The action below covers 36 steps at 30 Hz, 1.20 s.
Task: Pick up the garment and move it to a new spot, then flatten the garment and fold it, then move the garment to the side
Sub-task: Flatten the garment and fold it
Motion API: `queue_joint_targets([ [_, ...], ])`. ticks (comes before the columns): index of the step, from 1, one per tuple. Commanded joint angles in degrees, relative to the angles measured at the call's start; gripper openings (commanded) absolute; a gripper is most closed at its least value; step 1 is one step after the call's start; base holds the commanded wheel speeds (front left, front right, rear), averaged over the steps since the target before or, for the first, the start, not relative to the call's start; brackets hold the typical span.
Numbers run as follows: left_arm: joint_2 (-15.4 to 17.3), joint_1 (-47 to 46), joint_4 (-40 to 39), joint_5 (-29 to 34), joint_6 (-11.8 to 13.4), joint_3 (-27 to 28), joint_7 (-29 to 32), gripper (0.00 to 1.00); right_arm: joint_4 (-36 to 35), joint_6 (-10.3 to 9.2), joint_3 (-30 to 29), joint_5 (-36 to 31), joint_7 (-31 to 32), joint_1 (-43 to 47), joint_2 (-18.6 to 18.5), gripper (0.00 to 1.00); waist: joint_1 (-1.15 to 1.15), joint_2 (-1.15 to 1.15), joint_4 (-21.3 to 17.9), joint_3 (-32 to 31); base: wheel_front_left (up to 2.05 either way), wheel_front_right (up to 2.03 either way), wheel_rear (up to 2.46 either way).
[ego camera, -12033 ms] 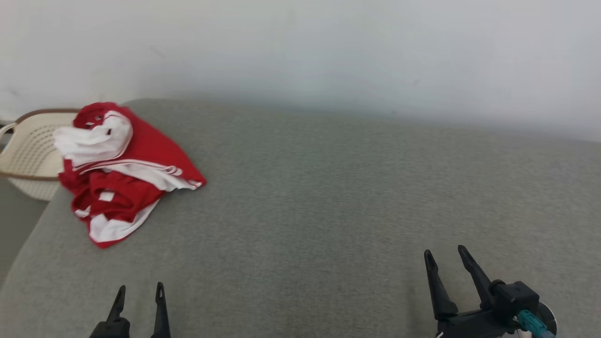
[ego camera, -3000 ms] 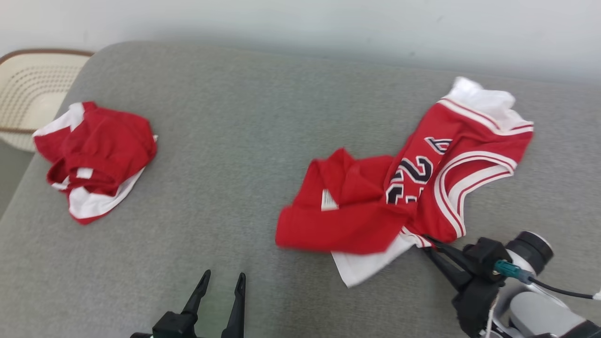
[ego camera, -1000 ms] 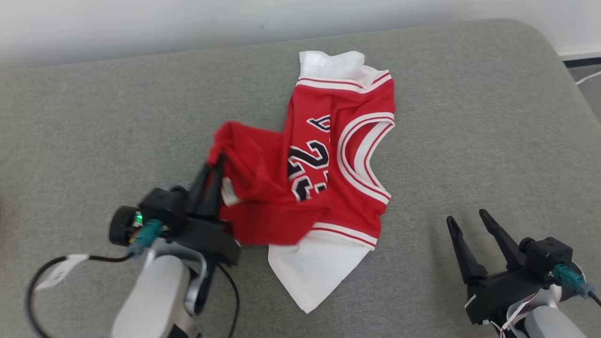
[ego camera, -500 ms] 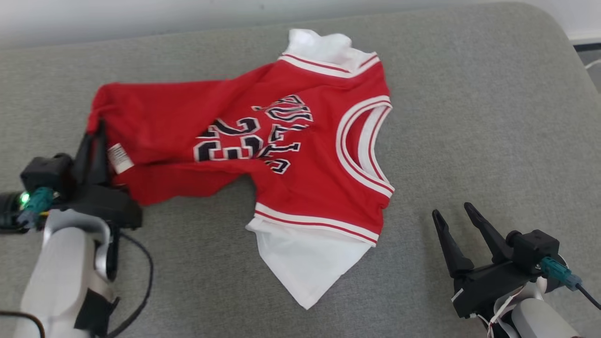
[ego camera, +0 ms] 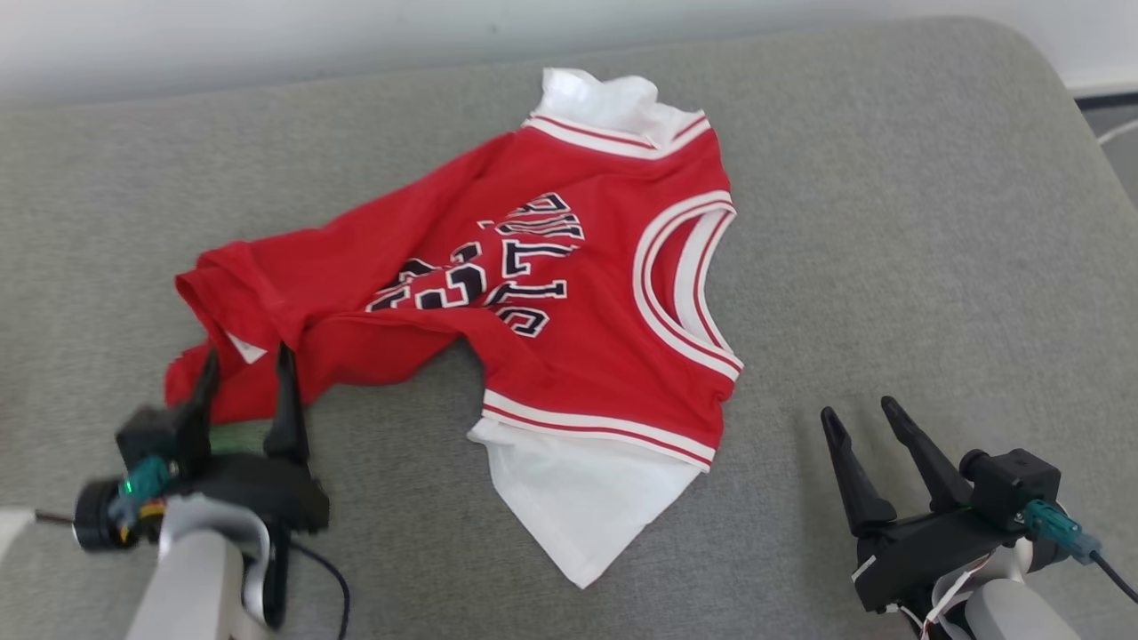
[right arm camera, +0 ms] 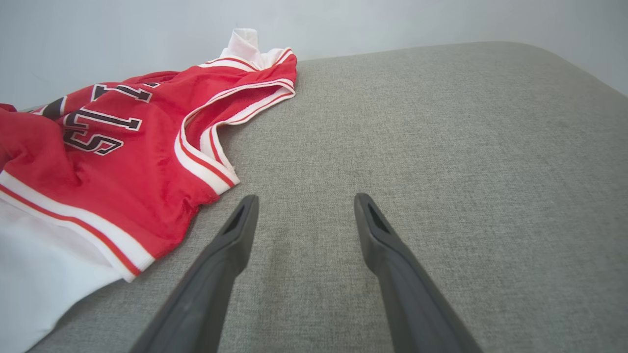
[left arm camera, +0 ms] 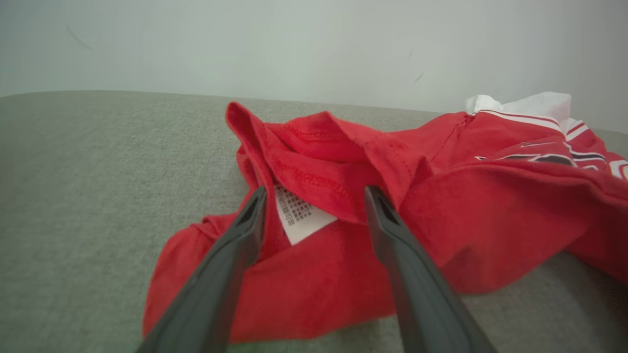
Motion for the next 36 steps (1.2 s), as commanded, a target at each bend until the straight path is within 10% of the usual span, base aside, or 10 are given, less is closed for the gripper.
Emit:
queue_joint_targets([
  [1,-0.2,1.9,-0.4,-0.4,-0.4,0.3,-0.1,1.00,0.0,0.00,0.2,-0.1,0.0,0.3,0.3,1.00,0.00,-0.01,2.1,-2.3,0.00,0.00,0.00],
  [25,-2.2,3.0,3.1,-0.4,-0.4,6.3,-0.1,0.99,0.6,0.00,1.0,0.8,0.0,0.2,1.8,1.00,0.00,-0.01,-0.9,-1.1,0.00,0.00,0.00],
  [26,-2.2,3.0,3.2,-0.3,-0.6,6.4,-0.1,0.58,0.6,0.00,0.9,0.7,0.0,0.2,1.9,1.00,0.00,-0.01,-1.0,-1.0,0.00,0.00,0.00],
  [28,-2.2,3.4,3.1,0.0,-1.0,6.3,-0.1,0.36,0.7,0.00,0.6,0.7,0.0,0.4,2.0,1.00,0.00,-0.01,-0.9,-1.2,0.00,0.00,0.00],
  [29,-2.2,3.7,3.1,0.0,-1.2,6.3,-0.1,0.00,0.7,0.00,0.4,0.7,0.0,0.6,2.0,1.00,0.00,-0.01,-0.7,-1.3,0.00,0.00,0.00],
  [36,-2.3,5.3,4.8,-0.8,-2.5,5.4,-0.1,0.00,0.6,0.00,0.4,0.7,0.0,0.7,2.0,1.00,0.00,-0.01,1.2,-2.7,0.00,0.00,0.00],
])
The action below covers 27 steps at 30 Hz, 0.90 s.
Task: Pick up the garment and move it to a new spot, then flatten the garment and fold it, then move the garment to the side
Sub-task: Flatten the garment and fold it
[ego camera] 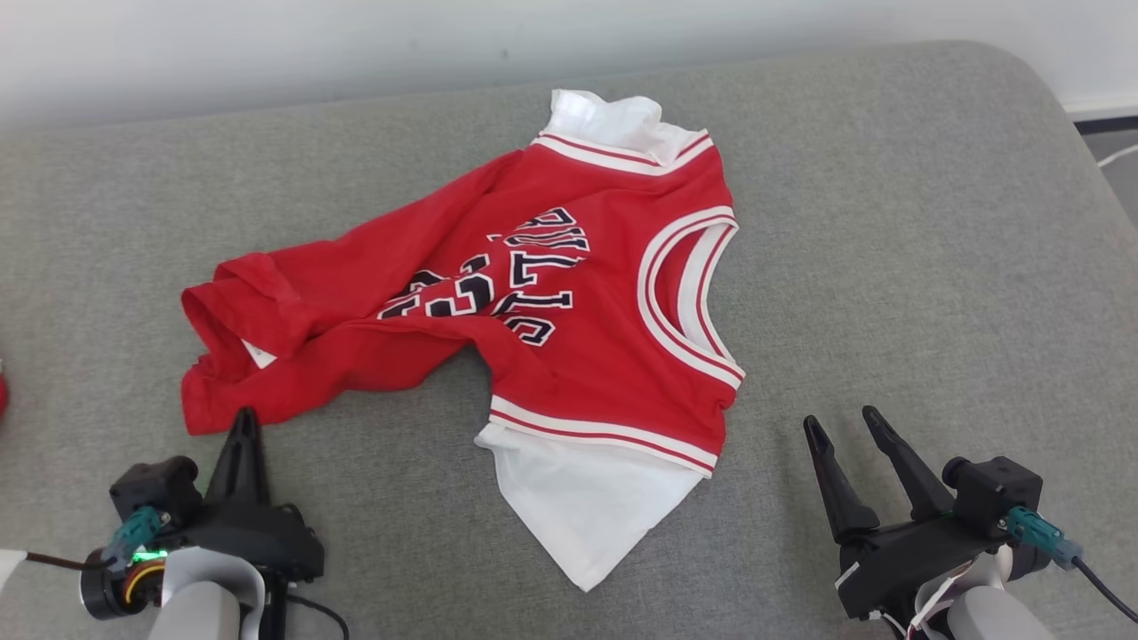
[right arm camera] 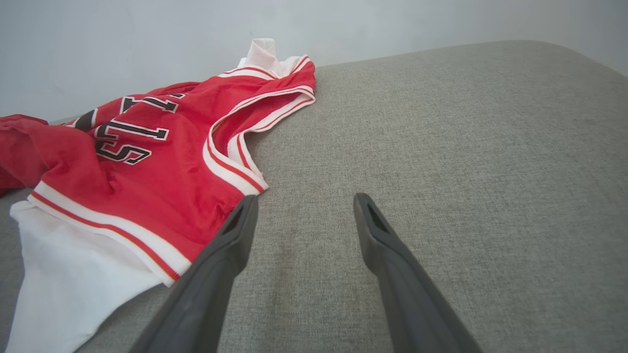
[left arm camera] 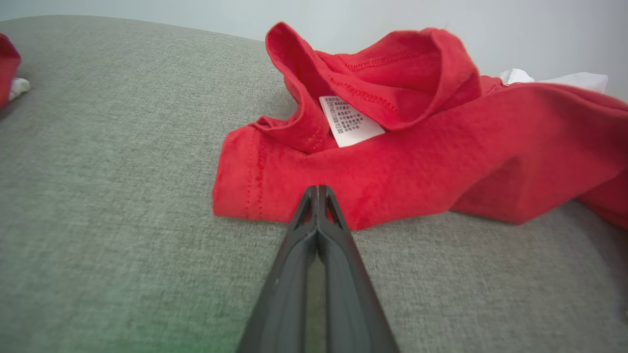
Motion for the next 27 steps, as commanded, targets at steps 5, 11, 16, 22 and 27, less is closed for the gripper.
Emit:
queue_joint_targets([
  [5,0.0,2.1,-1.1,0.0,-0.7,-0.9,-0.1,0.00,-0.4,0.00,0.5,0.2,0.0,0.3,0.2,1.00,0.00,0.00,1.3,-1.7,0.00,0.00,0.00],
  [11,0.0,0.7,0.2,-0.5,-0.5,-1.3,-0.1,1.00,-0.1,0.00,1.2,0.6,0.0,0.8,0.1,1.00,0.00,0.00,0.7,-1.6,0.00,0.00,0.00],
  [16,1.2,-1.4,0.8,0.5,1.2,1.0,-0.1,1.00,-0.2,0.00,1.0,0.9,0.0,0.3,0.3,1.00,0.00,0.00,-0.5,-0.2,0.00,0.00,0.00],
  [22,2.0,-2.7,2.0,1.1,2.1,2.8,-0.1,1.00,0.0,0.00,0.5,1.1,0.0,0.3,0.6,1.00,0.00,0.00,-1.3,1.2,0.00,0.00,0.00],
  [27,2.6,-3.7,4.4,1.2,2.6,3.8,-0.1,1.00,0.1,0.00,0.7,1.0,0.0,-0.2,1.0,1.00,0.00,0.00,-1.4,2.0,0.00,0.00,0.00],
])
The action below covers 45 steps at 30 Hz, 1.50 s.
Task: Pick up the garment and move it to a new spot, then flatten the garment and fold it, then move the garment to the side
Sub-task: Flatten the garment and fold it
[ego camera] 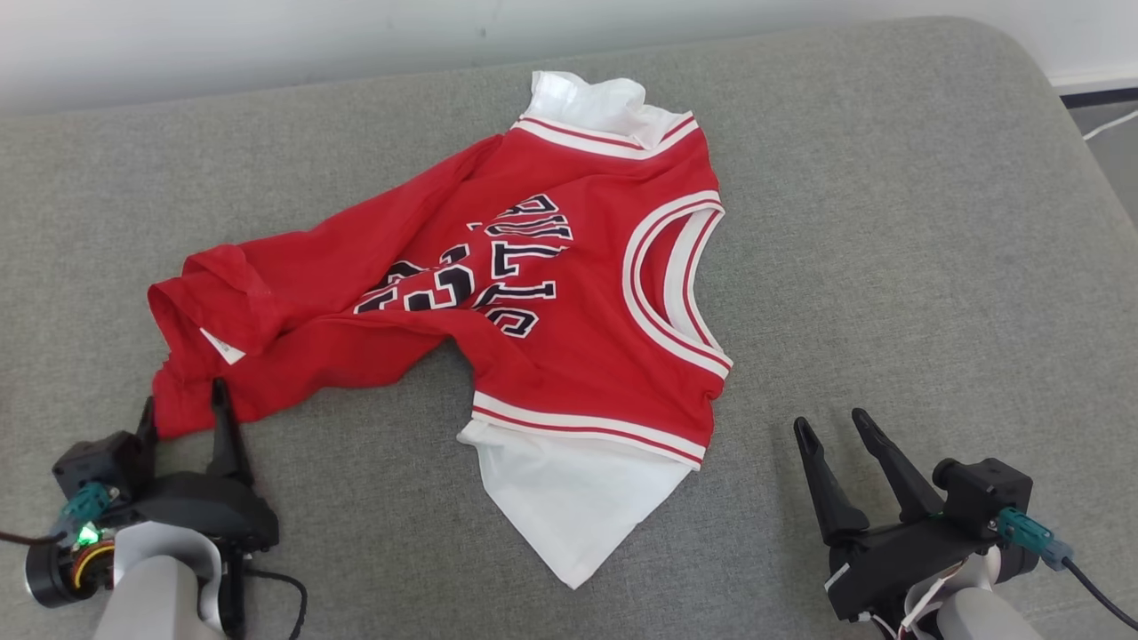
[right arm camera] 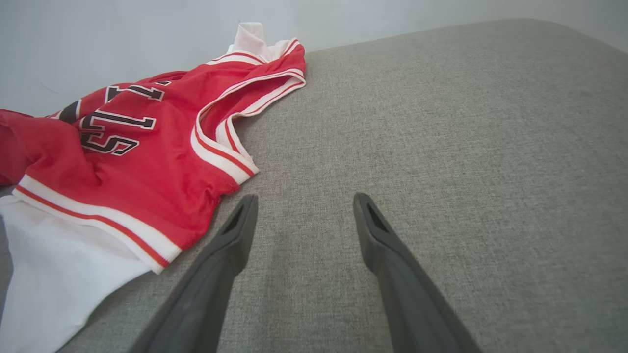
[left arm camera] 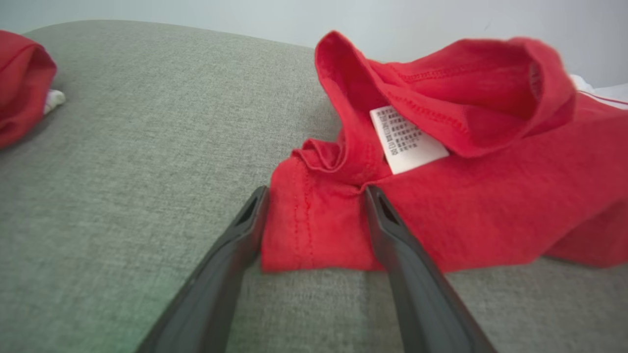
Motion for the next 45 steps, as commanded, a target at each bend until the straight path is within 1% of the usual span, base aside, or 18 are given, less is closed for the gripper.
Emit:
queue_joint_targets([
  [1,0.5,-0.2,1.7,0.4,-0.4,0.0,-0.1,1.00,0.0,0.00,0.1,0.2,0.0,-0.3,0.3,1.00,0.00,0.00,0.0,0.4,0.00,0.00,0.00],
  [2,0.5,-0.6,2.1,0.7,-0.5,-0.3,0.0,0.91,0.0,0.00,0.1,0.2,0.0,-0.5,0.3,1.00,0.00,0.00,0.0,0.5,0.00,0.00,0.00],
  [3,0.5,-0.8,2.5,0.7,-0.9,-0.4,0.0,0.41,0.0,0.00,0.1,0.2,0.0,-0.7,0.3,1.00,0.00,0.00,0.1,0.6,0.00,0.00,0.00],
  [4,0.5,-0.8,2.5,0.7,-0.9,-0.4,0.0,0.41,0.0,0.00,0.1,0.2,0.0,-0.7,0.3,1.00,0.00,0.00,0.1,0.6,0.00,0.00,0.00],
  [5,0.4,-0.9,2.4,0.8,-1.3,-0.7,0.0,0.00,0.0,0.00,0.1,0.2,0.0,-0.9,0.4,1.00,0.00,0.00,0.2,0.7,0.00,0.00,0.00],
  [7,0.2,-0.7,1.7,1.2,-2.0,-1.1,0.0,0.00,-0.2,0.00,-0.1,0.3,0.0,-1.2,0.4,1.00,0.00,0.00,0.6,0.5,0.00,0.00,0.00],
  [10,-0.4,1.0,-1.5,2.1,-3.0,-2.1,-0.1,0.00,-0.2,0.00,-0.6,0.2,0.0,-0.9,0.3,1.00,0.00,0.00,1.5,-0.3,0.00,0.00,0.00],
  [13,-0.7,2.6,-7.5,2.4,-3.8,-2.6,-0.1,0.00,-0.1,0.00,-1.1,0.1,0.0,-0.1,0.3,1.00,0.00,0.00,3.0,-1.5,0.00,0.00,0.00],
  [18,-1.7,8.0,-18.2,2.1,-5.0,-4.0,-0.1,0.00,0.0,0.00,-1.2,0.2,0.0,1.5,0.2,1.00,0.00,0.00,6.3,-3.7,0.00,0.00,0.00],
  [22,-2.0,12.7,-22.7,1.1,-5.8,-5.2,-0.1,0.00,0.3,0.00,-0.8,0.4,0.0,2.3,0.1,1.00,0.00,0.00,9.0,-4.9,0.00,0.00,0.00],
  [23,-2.0,13.6,-23.3,1.2,-5.8,-5.3,-0.1,0.08,0.4,0.00,-0.6,0.5,0.0,2.3,0.1,1.00,0.00,0.00,9.6,-5.1,0.00,0.00,0.00],
  [24,-2.0,14.6,-23.4,0.8,-5.7,-5.3,-0.1,0.52,0.6,0.00,-0.4,0.6,0.0,2.3,0.1,1.00,0.00,0.00,10.0,-5.3,0.00,0.00,0.00],
  [25,-2.1,15.6,-22.8,0.8,-5.7,-5.5,-0.1,1.00,0.8,0.00,-0.1,0.8,0.0,2.3,0.1,1.00,0.00,0.00,10.4,-5.4,0.00,0.00,0.00],
  [29,-2.1,18.1,-20.4,-0.6,-5.4,-7.2,-0.1,1.00,1.7,0.00,0.6,1.7,0.0,1.4,0.5,1.00,0.00,0.00,11.2,-5.6,0.00,0.00,0.00],
  [33,-2.1,21.1,-19.9,-3.0,-4.0,-9.1,-0.1,1.00,2.8,0.01,0.5,2.6,0.0,1.1,0.7,1.00,0.00,0.00,11.9,-5.8,0.00,0.00,0.00],
  [36,-2.1,22.2,-20.5,-4.6,-3.0,-10.6,-0.1,1.00,4.5,0.00,-0.4,3.5,0.0,1.5,0.9,1.00,0.00,0.00,12.4,-6.1,0.00,0.00,0.00],
  [40,-2.1,22.5,-21.1,-5.9,-2.3,-12.5,-0.1,1.00,7.0,0.00,-1.2,4.3,0.0,1.8,1.2,1.00,0.00,0.00,13.4,-6.4,0.00,0.00,0.00],
  [45,-2.1,21.5,-22.9,-5.9,-1.6,-15.2,-0.1,1.00,9.0,0.00,-2.6,6.0,0.0,1.4,2.0,1.00,0.00,0.00,15.0,-5.7,0.00,0.00,0.00],
])
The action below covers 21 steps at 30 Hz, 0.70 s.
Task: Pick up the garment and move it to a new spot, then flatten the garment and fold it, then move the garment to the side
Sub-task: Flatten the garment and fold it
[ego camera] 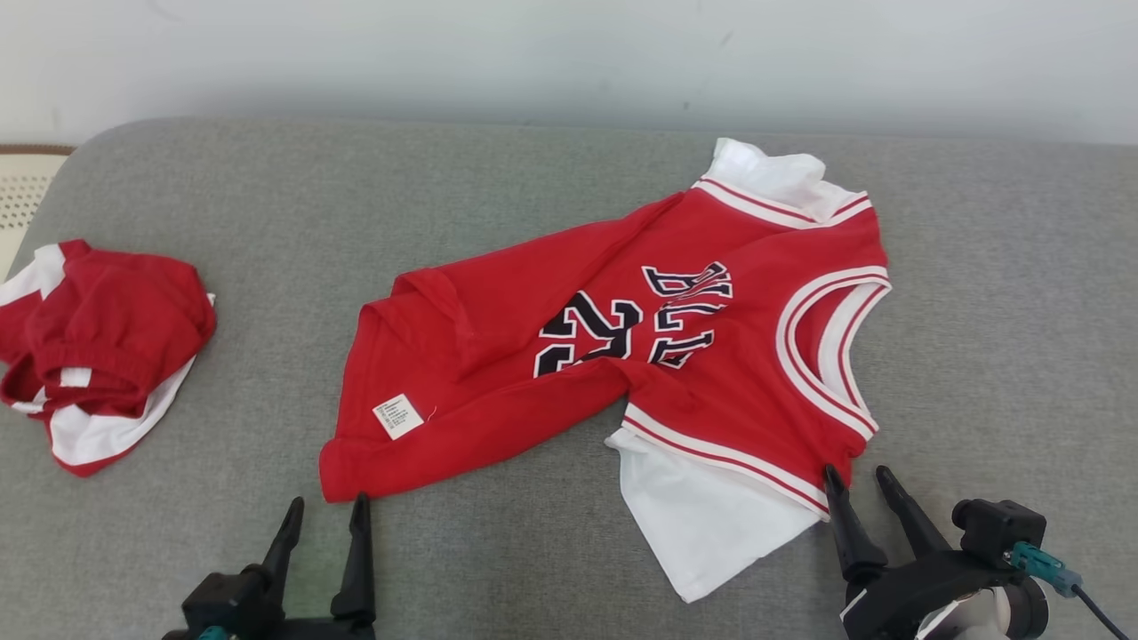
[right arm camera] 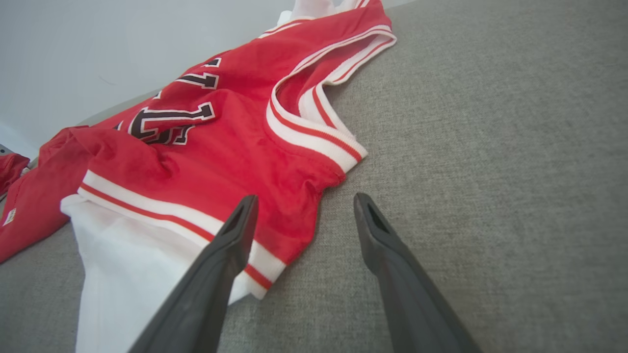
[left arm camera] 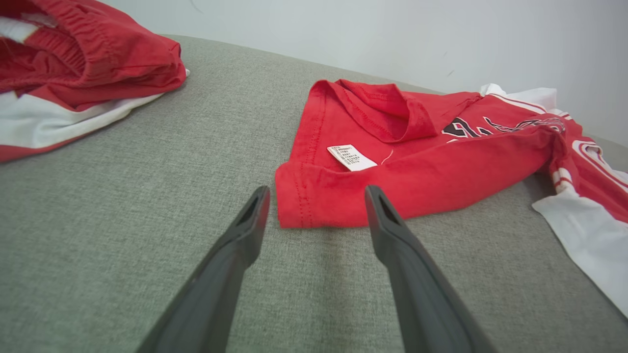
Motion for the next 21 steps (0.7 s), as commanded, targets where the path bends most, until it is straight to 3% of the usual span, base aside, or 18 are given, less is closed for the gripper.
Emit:
queue_joint_targets([
  [1,0.0,-0.6,-0.3,-0.1,0.3,-0.4,-0.1,1.00,0.6,0.00,-0.2,0.7,0.0,0.0,0.3,1.00,0.00,0.00,0.8,0.6,0.00,0.00,0.00],
  [8,0.0,-0.9,-1.2,0.6,0.1,-0.9,-0.1,1.00,5.0,0.00,2.5,0.9,0.2,-1.5,1.0,1.00,0.00,0.00,2.3,0.8,0.00,0.00,0.00],
  [9,0.0,-0.9,-1.4,0.7,0.0,-0.7,-0.1,1.00,5.8,0.01,3.0,1.0,0.2,-1.8,1.1,0.71,0.00,0.00,2.4,0.8,0.00,0.00,0.00],
  [10,0.0,-0.9,-1.4,0.8,-0.1,-0.7,-0.1,1.00,6.3,0.01,3.2,0.6,0.3,-2.1,0.9,0.07,0.00,0.00,2.5,0.8,0.00,0.00,0.00],
  [11,0.0,-0.9,-1.5,0.8,-0.1,-0.6,-0.1,1.00,6.7,0.01,3.2,0.4,0.3,-2.4,0.7,0.00,0.00,0.00,2.5,0.7,0.00,0.00,0.00],
  [21,0.0,-1.1,-2.1,-0.4,-0.6,-2.8,-0.1,1.00,7.5,-0.03,-3.0,-3.5,0.0,-1.5,-3.0,0.00,0.00,0.00,1.5,-0.5,0.00,0.00,0.00],
])
